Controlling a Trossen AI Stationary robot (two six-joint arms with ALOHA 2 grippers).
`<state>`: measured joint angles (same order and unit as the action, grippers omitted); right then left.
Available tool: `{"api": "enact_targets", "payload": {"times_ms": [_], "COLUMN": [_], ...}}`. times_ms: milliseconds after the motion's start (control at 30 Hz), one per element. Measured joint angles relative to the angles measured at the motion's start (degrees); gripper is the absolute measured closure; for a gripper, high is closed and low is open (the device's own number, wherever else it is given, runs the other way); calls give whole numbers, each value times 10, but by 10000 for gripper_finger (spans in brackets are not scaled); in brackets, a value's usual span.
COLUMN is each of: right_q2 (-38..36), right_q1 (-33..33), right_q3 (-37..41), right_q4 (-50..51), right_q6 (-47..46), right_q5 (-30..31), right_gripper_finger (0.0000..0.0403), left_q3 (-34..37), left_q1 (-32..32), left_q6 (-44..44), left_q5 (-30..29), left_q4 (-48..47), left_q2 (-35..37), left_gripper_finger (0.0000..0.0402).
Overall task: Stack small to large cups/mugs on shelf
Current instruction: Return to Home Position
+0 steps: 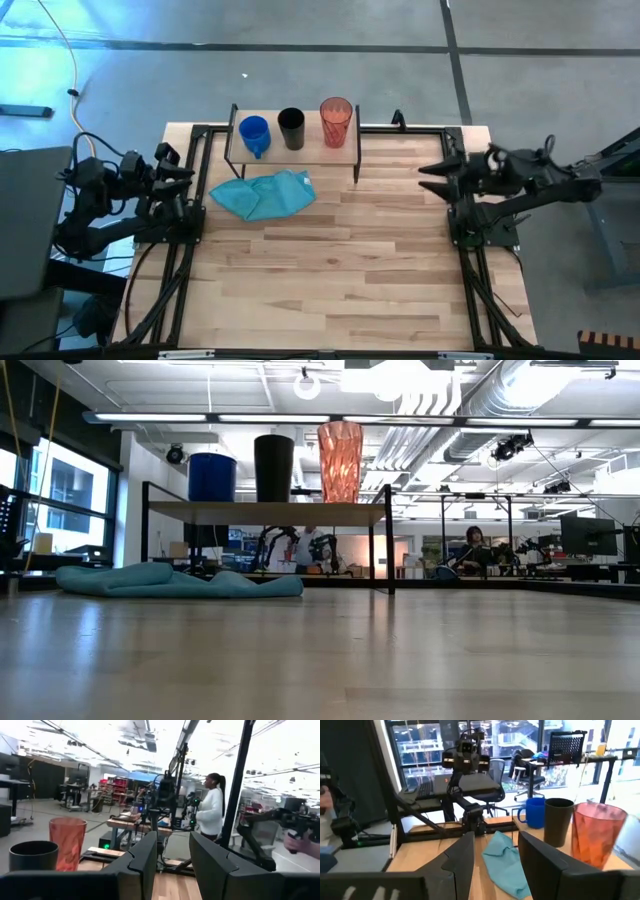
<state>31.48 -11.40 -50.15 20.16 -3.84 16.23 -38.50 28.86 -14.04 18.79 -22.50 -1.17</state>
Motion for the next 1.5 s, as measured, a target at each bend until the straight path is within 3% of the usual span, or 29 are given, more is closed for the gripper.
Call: {"api": "enact_targets", "payload": {"times_ms": [267, 500, 833, 967, 1500], "right_q2": [-23, -55, -76, -70, 51], "right_q1": [0, 3, 20, 20, 20], "right_q3": [153, 264, 294, 294, 294], "right_q4": [-205, -417, -447, -445, -521], "right_q6": [19, 26, -32, -41, -66], "right_q5": [-8, -163, -252, -258, -265], "right_gripper_finger": [258, 258, 258, 258, 258], "left_q3": [15, 80, 179, 206, 215], "left_q1": [0, 0, 0, -1, 0], "left_q6": [2, -16, -75, -104, -133], "left_q5": [1, 0, 12, 27, 33], "left_q4": [19, 113, 279, 328, 363], "left_q2": [0, 0, 0, 0, -2], "left_gripper_finger": [296, 296, 295, 295, 295]}}
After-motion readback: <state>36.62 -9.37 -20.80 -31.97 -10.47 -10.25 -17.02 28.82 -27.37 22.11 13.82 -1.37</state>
